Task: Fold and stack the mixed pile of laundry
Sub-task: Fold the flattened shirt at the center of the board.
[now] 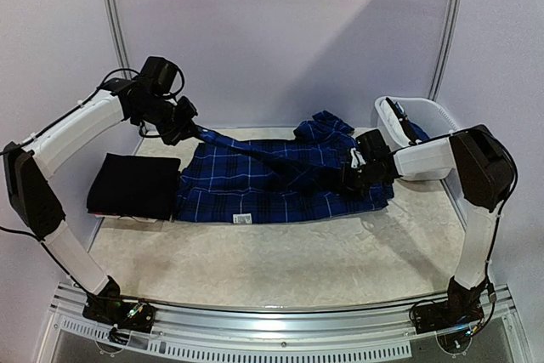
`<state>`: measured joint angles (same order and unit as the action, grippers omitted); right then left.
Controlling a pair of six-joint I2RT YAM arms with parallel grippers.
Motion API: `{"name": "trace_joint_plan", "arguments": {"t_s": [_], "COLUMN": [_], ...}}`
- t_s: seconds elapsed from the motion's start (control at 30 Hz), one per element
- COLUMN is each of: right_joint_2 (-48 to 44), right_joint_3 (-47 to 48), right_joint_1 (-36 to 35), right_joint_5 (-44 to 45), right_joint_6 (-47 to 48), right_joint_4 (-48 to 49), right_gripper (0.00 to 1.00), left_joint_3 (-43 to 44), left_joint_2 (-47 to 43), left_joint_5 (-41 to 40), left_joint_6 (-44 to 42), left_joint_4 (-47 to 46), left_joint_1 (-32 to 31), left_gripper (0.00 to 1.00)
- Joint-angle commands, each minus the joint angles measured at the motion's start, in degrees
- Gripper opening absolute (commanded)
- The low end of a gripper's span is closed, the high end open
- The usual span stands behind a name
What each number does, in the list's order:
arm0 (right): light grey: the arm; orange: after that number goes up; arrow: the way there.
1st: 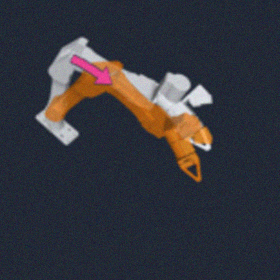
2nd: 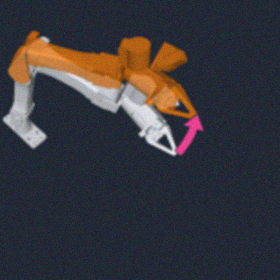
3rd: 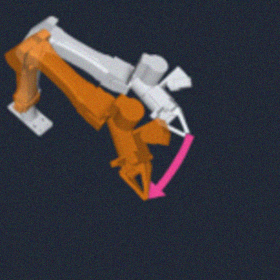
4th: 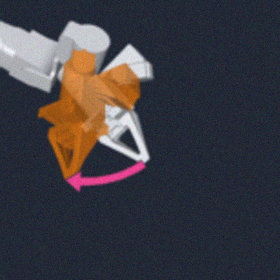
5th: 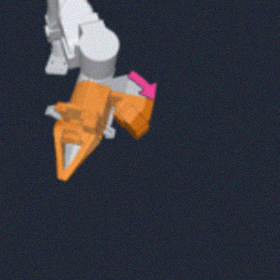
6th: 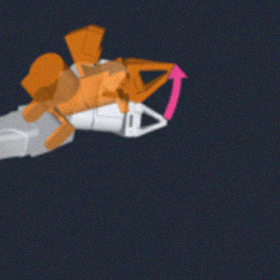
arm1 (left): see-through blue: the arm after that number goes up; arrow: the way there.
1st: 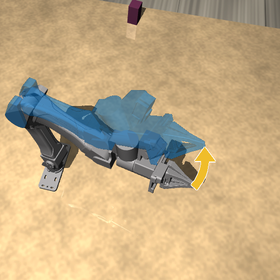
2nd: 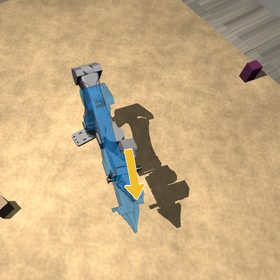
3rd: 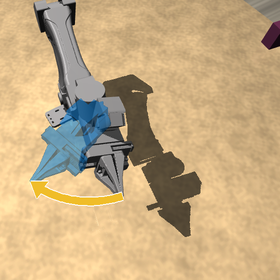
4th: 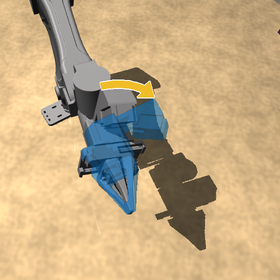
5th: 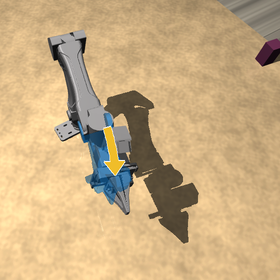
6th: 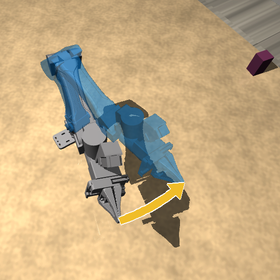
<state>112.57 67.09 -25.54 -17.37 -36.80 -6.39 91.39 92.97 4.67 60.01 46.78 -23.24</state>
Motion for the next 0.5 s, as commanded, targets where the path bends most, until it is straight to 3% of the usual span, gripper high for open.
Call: {"name": "trace_joint_plan", "arguments": {"t_s": [0.0,0.13,0.33,0.47], "right_joint_2": [2.8,1.0,-4.8,-7.9], "right_joint_3": [1.3,-0.2,-0.7,-0.7], "right_joint_1": [0.0,0.1,0.5,0.4], "right_joint_5": [7.0,10.4,19.6,18.9], "right_joint_6": [0.3,0.4,1.4,3.1], "right_joint_4": [-2.7,-5.5,-12.3,-13.2], "right_gripper": [0.18,0.17,0.15,0.17], "left_joint_3": [-0.2,-3.0,-7.8,-12.6], "left_joint_2": [-2.5,-2.4,-3.3,-2.3], "left_joint_5": [1.5,6.1,6.4,9.3], "left_joint_6": [-7.0,-13.1,-21.1,-23.2], "left_joint_4": [3.3,1.1,-0.4,-6.6], "left_joint_1": [1.9,2.6,3.4,3.6], "left_gripper": [0.0,0.0,0.0,0.0]}}
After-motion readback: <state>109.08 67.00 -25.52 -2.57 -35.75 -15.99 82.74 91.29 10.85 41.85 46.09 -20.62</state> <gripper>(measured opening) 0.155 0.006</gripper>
